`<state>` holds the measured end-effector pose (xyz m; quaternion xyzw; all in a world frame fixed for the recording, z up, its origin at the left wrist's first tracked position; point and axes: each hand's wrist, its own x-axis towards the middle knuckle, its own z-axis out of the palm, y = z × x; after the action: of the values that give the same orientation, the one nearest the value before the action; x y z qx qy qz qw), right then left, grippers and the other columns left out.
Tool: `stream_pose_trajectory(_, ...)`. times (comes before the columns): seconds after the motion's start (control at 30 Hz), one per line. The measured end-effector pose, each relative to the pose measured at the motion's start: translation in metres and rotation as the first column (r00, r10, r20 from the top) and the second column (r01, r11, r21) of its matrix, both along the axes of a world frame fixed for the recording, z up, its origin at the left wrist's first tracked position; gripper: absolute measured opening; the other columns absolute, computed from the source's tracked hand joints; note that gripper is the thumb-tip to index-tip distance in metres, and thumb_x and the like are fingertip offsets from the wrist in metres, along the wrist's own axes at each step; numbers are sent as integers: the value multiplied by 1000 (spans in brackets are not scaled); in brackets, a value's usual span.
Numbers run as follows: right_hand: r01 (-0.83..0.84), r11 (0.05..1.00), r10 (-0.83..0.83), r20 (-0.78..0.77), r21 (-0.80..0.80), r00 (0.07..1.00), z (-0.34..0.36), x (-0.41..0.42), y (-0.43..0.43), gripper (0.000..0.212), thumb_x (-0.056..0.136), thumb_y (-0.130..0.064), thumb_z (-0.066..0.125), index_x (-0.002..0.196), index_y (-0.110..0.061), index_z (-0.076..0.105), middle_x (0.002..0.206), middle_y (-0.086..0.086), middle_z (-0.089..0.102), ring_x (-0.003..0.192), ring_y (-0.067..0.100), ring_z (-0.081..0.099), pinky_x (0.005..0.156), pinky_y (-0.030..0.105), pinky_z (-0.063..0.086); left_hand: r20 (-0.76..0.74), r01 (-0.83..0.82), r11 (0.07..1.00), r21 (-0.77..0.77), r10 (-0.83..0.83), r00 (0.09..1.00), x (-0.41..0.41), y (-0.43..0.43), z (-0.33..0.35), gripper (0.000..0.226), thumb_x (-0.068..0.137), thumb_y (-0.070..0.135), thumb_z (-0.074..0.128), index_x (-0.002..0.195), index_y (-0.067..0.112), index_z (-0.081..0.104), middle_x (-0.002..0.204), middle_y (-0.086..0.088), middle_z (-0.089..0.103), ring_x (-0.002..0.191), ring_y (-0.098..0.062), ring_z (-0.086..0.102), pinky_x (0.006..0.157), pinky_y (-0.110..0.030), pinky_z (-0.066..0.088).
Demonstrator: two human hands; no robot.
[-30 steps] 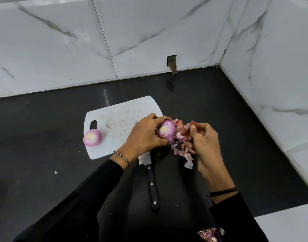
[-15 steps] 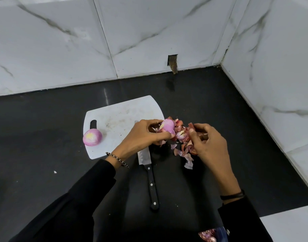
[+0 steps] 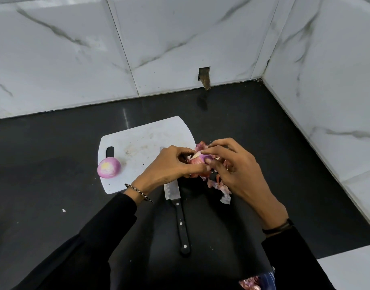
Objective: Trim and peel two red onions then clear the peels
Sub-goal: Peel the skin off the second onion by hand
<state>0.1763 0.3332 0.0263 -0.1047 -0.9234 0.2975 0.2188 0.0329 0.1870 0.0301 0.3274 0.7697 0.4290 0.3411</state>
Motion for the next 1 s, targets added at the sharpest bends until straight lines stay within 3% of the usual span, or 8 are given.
stream_pose_trajectory(0.13,25,996,-29,-40,-90,999,1,-6,-4,15,92,-14,69,104,-22,71,107,-16,61,95,-1,59,80,13,49,-94,30,999,-32,-33,995,-1,0,-2,40,71,54,82,102,30,76,94,5,74,84,-6,65,77,-23,54)
stream_pose_trajectory(0.23,160,951,-179,-48,-264,983,2,-8,-7,9,95,-13,65,100,-20,68,98,-15,65,89,0,62,74,9,45,-121,61,998,-28,-63,991,-4,-1,-5,49,66,53,88,110,36,75,99,8,72,90,-12,64,86,-36,55)
stream_pose_trajectory(0.3,245,907,-274,-37,-343,961,2,-9,-3,8,97,-17,62,102,-21,66,96,-15,66,90,-1,62,73,9,46,-121,59,998,-21,-61,991,-4,-3,-6,54,64,50,90,114,36,73,100,11,71,92,-11,65,88,-36,56)
stream_pose_trajectory(0.53,311,855,-339,5,-416,941,0,-2,6,8,96,-21,66,103,-24,69,94,-18,70,90,-7,64,75,4,45,-114,18,998,58,-11,993,-5,-6,-6,63,65,45,91,123,31,70,110,15,73,99,-6,66,85,-15,51)
stream_pose_trajectory(0.73,401,795,-432,40,-455,901,-2,1,3,16,88,-29,77,96,-22,66,88,-14,68,82,-5,63,69,6,48,-67,13,995,97,-7,998,-5,-5,-8,60,68,39,90,123,29,69,108,13,73,98,-5,66,84,-14,51)
stream_pose_trajectory(0.83,423,795,-437,74,-434,897,-2,3,2,15,84,-24,81,92,-22,68,86,-14,68,79,-2,62,64,5,45,-6,-4,992,128,5,1000,-4,-6,-9,60,69,30,91,124,27,68,108,11,74,100,-8,68,87,-19,53)
stream_pose_trajectory(1.0,358,842,-344,110,-403,932,3,7,3,18,93,-15,68,102,-30,72,94,-22,70,90,-13,62,75,1,44,10,-16,988,154,14,1000,-4,-7,-13,66,66,27,94,126,24,67,113,8,73,106,-12,68,95,-26,54)
